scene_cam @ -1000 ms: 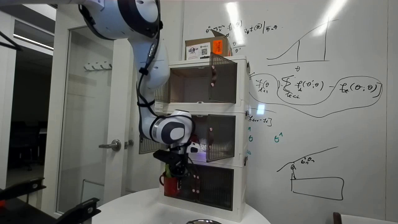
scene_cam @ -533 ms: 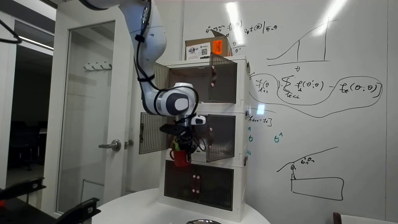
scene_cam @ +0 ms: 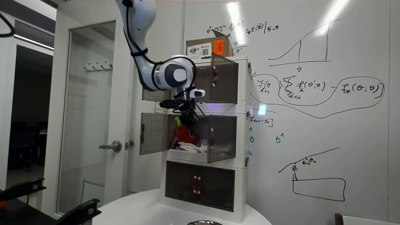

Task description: Put the red mug in the open upper cabinet.

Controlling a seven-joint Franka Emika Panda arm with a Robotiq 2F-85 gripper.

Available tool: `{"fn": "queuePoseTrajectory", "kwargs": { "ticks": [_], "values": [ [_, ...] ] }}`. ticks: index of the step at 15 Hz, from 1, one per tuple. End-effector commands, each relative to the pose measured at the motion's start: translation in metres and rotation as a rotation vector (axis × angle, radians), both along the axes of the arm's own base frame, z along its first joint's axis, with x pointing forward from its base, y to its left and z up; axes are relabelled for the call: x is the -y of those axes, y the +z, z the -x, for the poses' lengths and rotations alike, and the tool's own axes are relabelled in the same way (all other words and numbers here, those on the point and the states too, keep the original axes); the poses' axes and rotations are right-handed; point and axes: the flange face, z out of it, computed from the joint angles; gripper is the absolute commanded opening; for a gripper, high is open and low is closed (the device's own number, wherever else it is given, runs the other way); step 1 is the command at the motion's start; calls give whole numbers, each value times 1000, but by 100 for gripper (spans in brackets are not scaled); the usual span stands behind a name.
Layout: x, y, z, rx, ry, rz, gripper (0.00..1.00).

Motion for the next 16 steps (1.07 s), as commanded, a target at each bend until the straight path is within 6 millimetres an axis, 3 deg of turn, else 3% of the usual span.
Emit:
{"fn": "queuePoseTrajectory", "kwargs": {
  "ticks": [1, 8, 13, 16],
  "values": [
    [-6, 44, 20, 37, -35, -11, 1],
    [-15, 116, 42, 179, -89, -74, 1],
    [-32, 158, 40, 363, -152, -150, 1],
    [-40, 172, 30, 442, -189, -196, 1]
  ]
}}
